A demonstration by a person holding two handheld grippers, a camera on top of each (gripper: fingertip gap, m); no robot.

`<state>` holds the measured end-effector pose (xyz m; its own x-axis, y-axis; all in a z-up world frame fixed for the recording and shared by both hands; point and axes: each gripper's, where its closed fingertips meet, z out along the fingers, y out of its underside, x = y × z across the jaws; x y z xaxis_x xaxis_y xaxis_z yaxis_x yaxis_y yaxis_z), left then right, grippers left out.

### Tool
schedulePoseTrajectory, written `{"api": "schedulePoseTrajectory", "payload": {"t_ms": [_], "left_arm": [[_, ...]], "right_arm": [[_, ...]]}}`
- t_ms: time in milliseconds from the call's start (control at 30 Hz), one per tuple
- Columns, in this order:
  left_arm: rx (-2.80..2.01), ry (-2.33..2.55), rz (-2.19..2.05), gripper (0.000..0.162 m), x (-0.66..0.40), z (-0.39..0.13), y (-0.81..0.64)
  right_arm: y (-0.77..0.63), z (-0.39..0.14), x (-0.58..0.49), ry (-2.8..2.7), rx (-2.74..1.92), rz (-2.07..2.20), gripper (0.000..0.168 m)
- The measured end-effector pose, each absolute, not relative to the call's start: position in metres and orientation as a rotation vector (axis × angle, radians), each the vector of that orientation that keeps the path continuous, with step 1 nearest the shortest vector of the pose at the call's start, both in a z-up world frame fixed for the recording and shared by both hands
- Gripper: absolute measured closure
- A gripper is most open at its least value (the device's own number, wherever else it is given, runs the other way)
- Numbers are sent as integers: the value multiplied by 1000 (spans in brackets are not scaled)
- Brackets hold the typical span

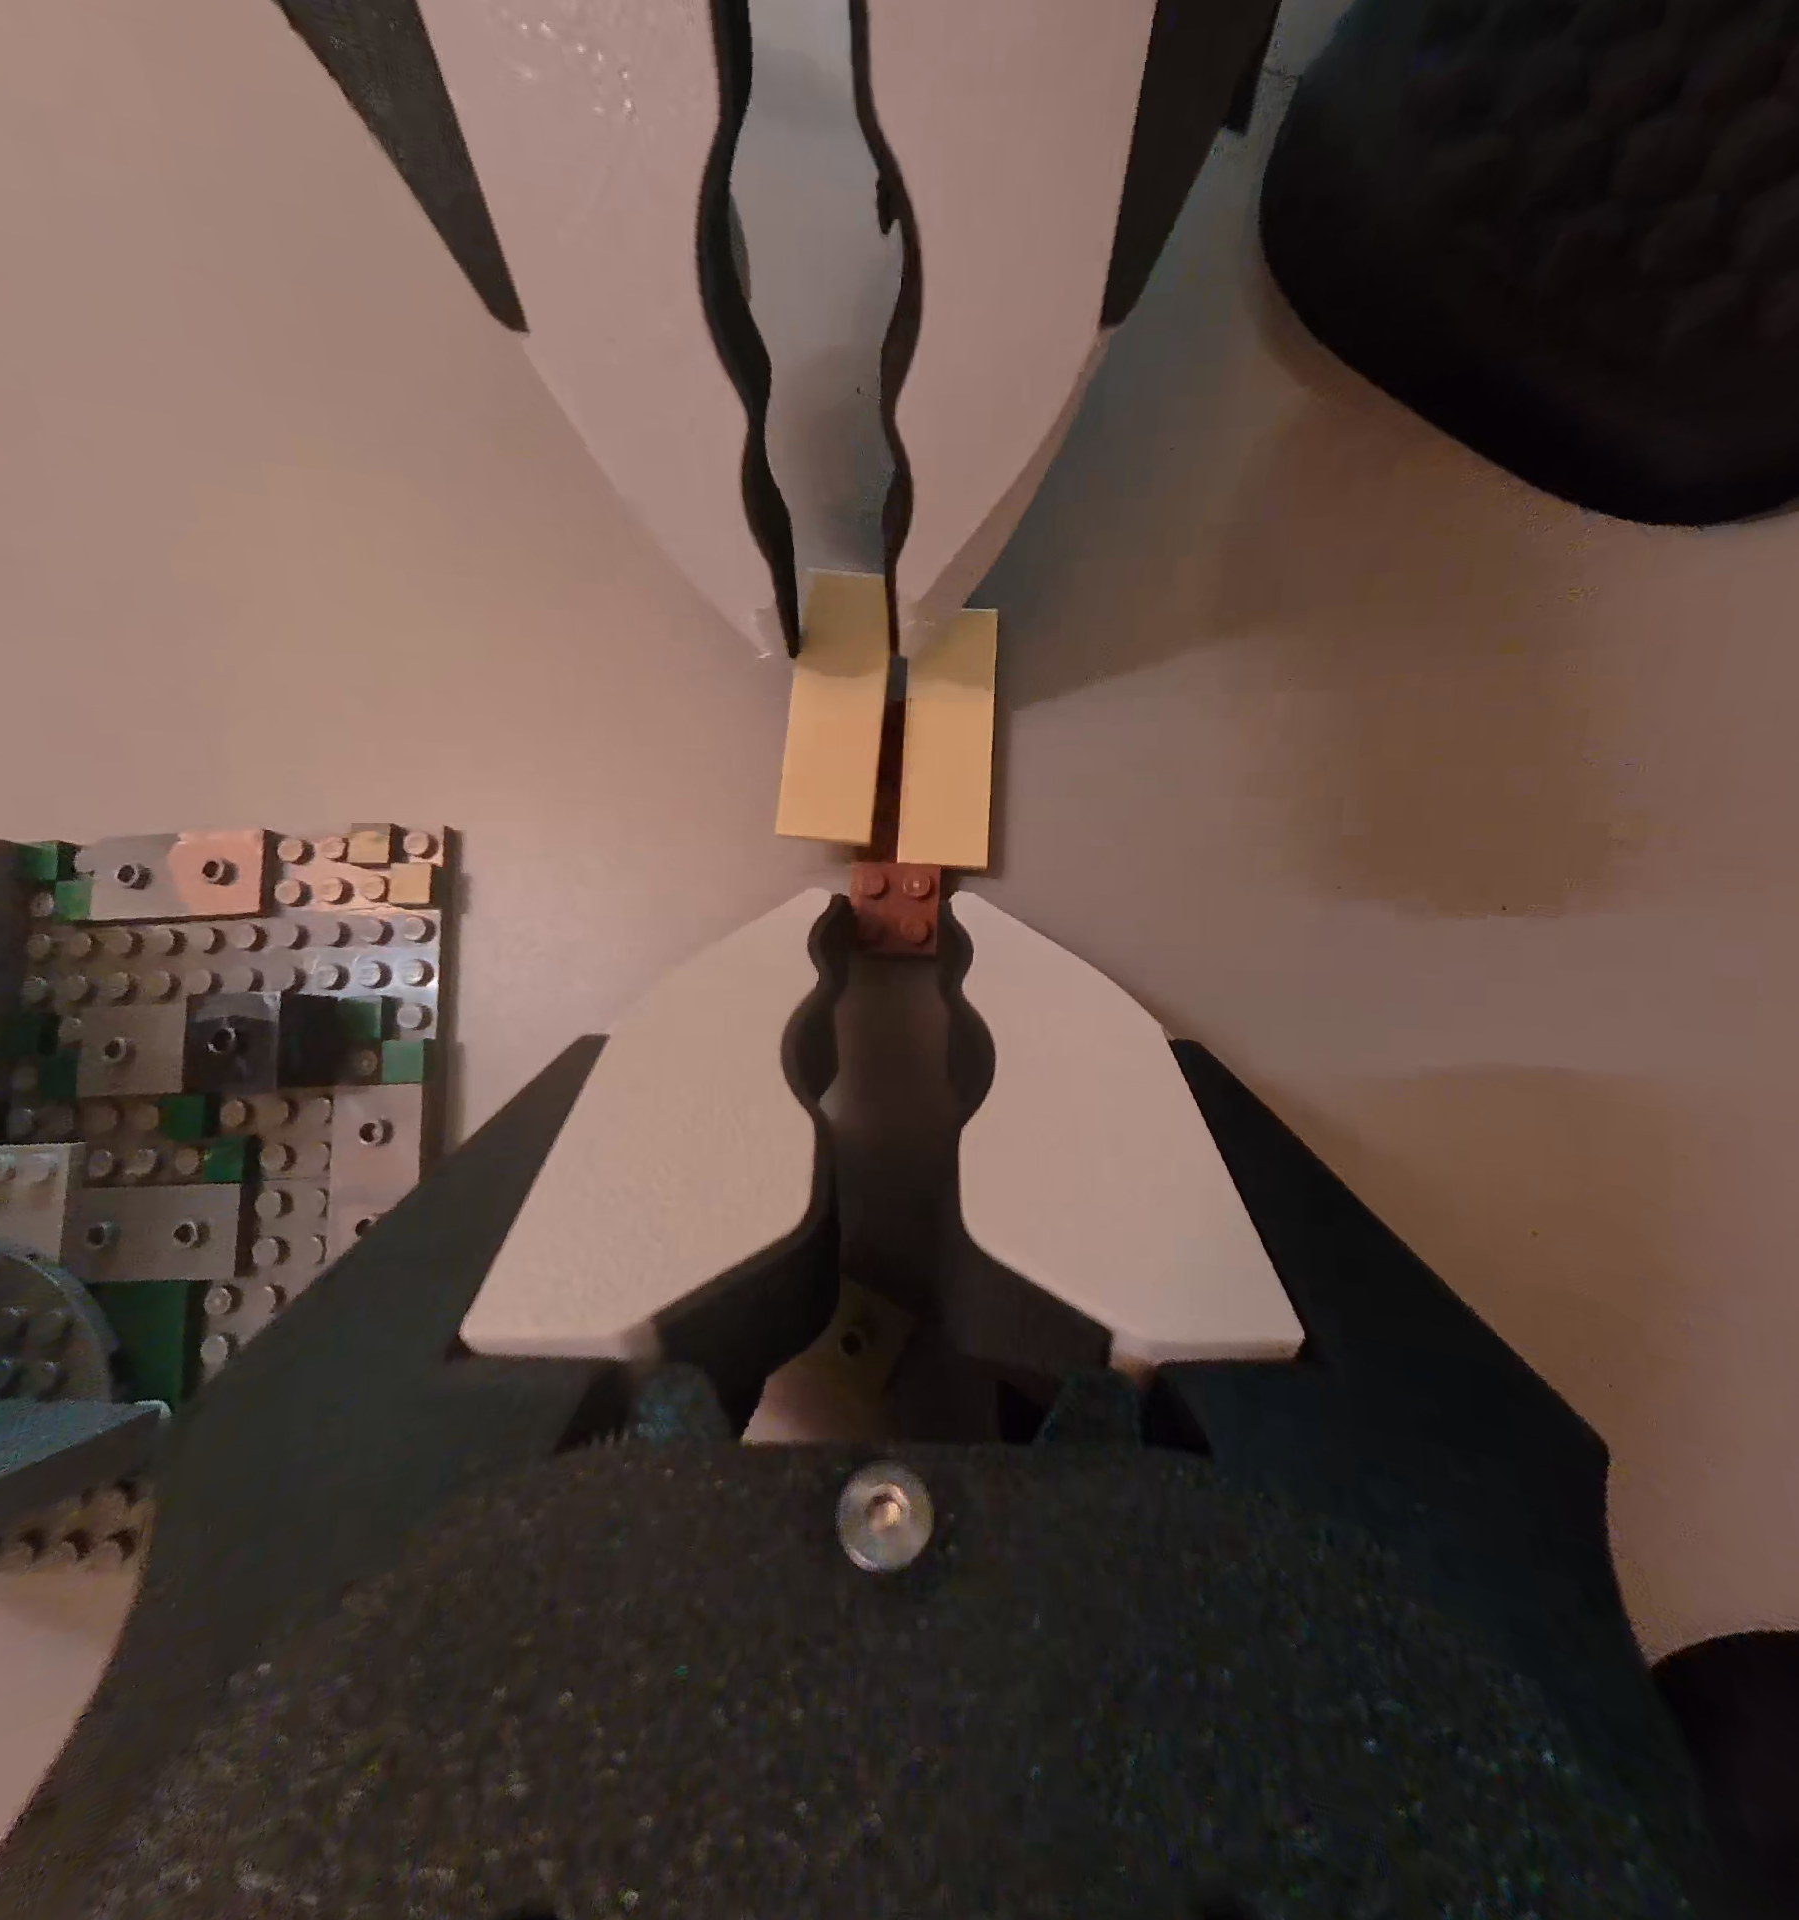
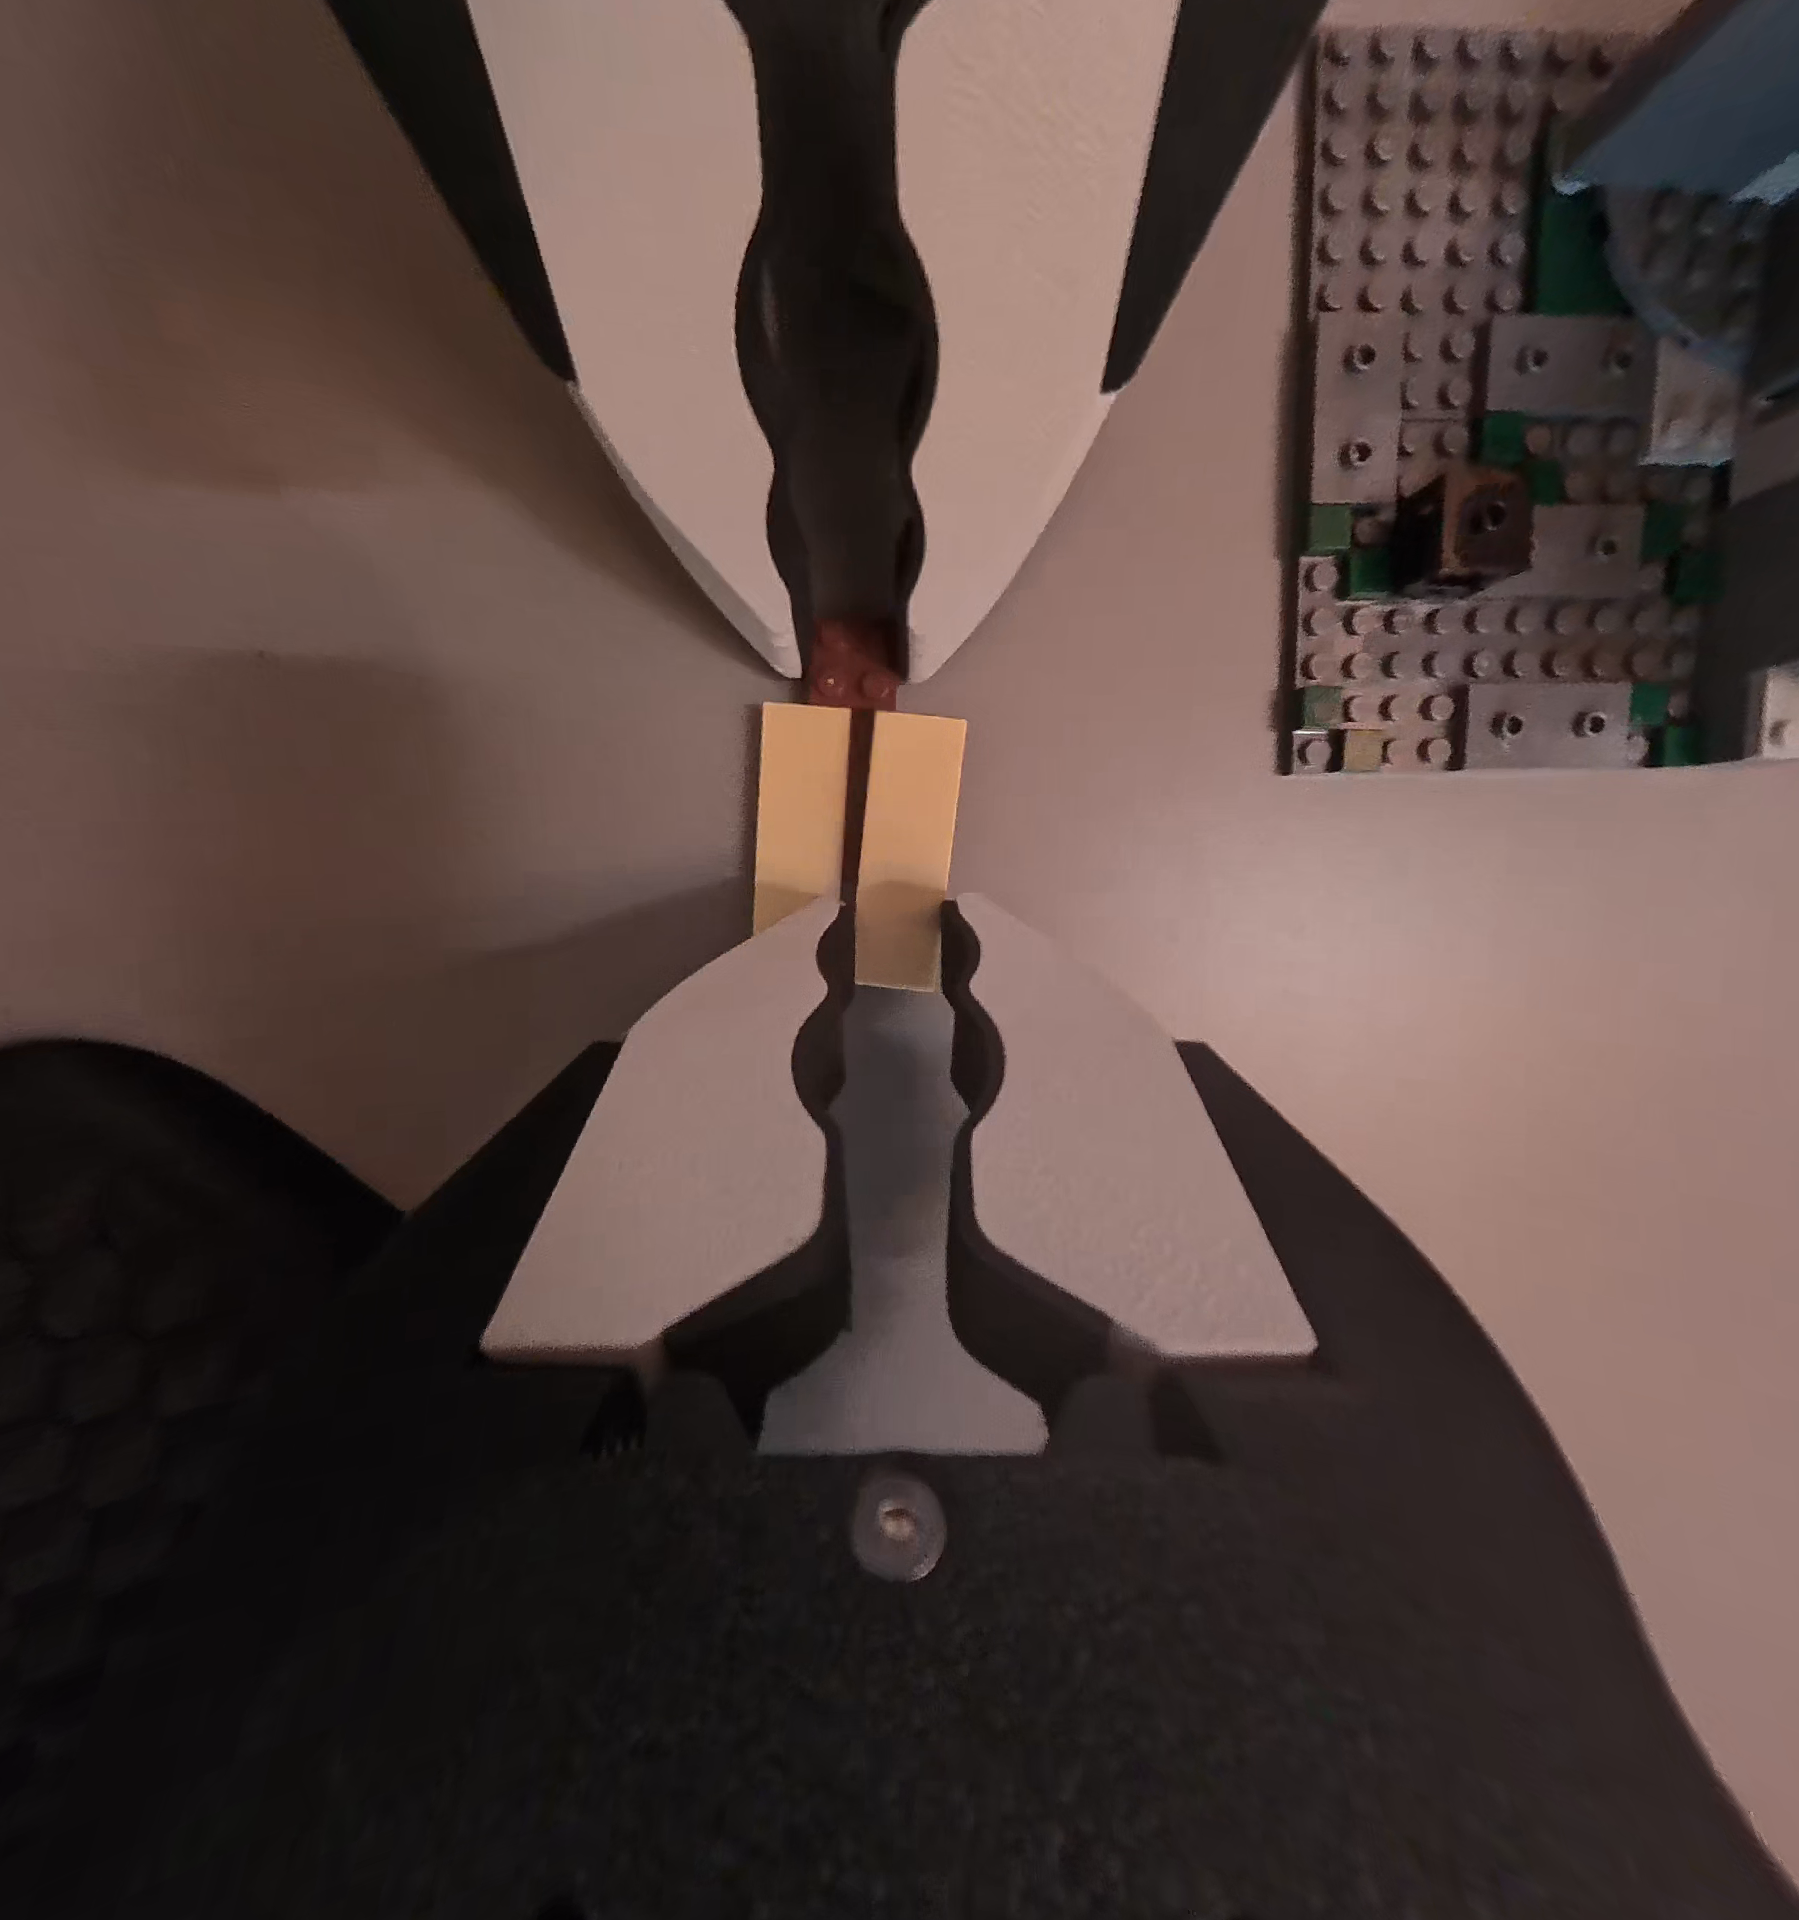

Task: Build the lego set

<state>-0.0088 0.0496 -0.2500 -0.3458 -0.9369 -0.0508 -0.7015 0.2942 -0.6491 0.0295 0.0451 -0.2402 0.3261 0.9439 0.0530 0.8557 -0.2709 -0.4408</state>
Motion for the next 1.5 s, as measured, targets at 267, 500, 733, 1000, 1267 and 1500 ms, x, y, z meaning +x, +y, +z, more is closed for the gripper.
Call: {"api": "schedulePoseTrajectory", "payload": {"t_ms": [267,500,733,1000,1267,1500], "left_arm": [[-1462,2139,-747,146,-9,-250,50],[-1461,2135,-761,142,-9,-249,48],[-1460,2092,-871,143,-6,-238,44],[-1396,2105,-860,145,-3,-240,38],[-1409,2123,-864,148,-3,-243,36],[-1417,2129,-858,150,-3,-244,35]], "right_arm": [[41,-244,29,-1644,-2237,307,153],[40,-245,28,-1657,-2242,318,153],[39,-245,26,-1678,-2225,319,153],[38,-245,24,-1696,-2215,320,153],[38,-245,22,-1701,-2197,335,153],[33,-243,21,-1650,-2183,402,146]]}}
